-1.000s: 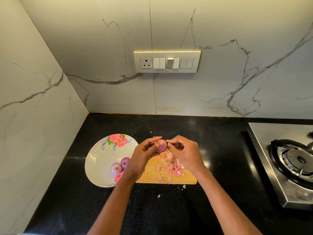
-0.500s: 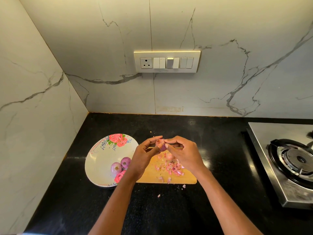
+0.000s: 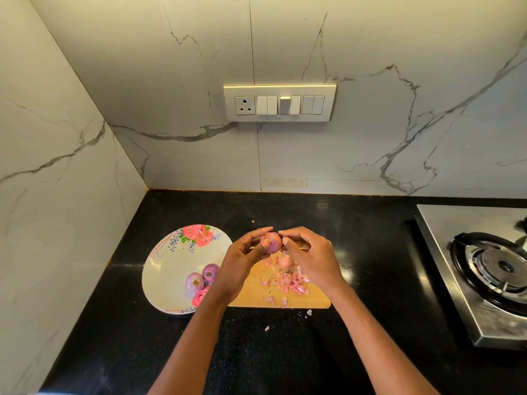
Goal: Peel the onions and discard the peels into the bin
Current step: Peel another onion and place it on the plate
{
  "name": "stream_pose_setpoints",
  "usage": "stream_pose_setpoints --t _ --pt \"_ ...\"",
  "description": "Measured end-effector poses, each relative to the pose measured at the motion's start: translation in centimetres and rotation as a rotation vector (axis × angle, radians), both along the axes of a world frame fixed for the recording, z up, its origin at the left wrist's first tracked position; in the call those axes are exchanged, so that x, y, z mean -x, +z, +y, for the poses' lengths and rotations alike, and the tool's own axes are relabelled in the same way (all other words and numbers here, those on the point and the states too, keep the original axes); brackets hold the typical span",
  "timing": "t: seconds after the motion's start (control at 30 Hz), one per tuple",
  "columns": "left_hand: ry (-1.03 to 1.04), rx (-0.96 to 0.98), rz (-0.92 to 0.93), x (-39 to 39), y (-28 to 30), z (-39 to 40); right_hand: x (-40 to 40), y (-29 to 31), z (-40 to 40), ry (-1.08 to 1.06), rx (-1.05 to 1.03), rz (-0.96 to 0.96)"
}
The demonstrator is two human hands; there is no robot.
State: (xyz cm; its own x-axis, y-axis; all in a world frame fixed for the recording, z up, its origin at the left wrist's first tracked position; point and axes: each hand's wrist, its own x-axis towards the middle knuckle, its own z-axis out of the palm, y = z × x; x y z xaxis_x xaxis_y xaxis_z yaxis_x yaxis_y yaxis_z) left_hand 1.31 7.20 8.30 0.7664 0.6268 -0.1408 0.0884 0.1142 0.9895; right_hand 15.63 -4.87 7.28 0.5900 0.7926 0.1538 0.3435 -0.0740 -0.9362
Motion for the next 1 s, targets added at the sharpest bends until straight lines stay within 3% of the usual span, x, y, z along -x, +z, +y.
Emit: stream_pose_setpoints --t 0.1,0.43,0.63,1.0 --pt "0.022 -0.016 0.004 -0.1 0.05 0.06 0.31 0.61 0.11 0.052 -0.019 0.041" --pt "0.024 -0.033 0.003 0.03 -0.12 -0.24 0.04 -0.22 0.02 -0.066 -0.021 -0.168" --pt "0.051 -0.02 0.006 -0.21 -0.25 0.0 0.19 0.33 0.1 0.037 -0.033 0.025" --pt "0.034 -0.04 0.022 -0.15 -0.3 -0.08 0.04 0.29 -0.13 -0.009 -0.033 -0.117"
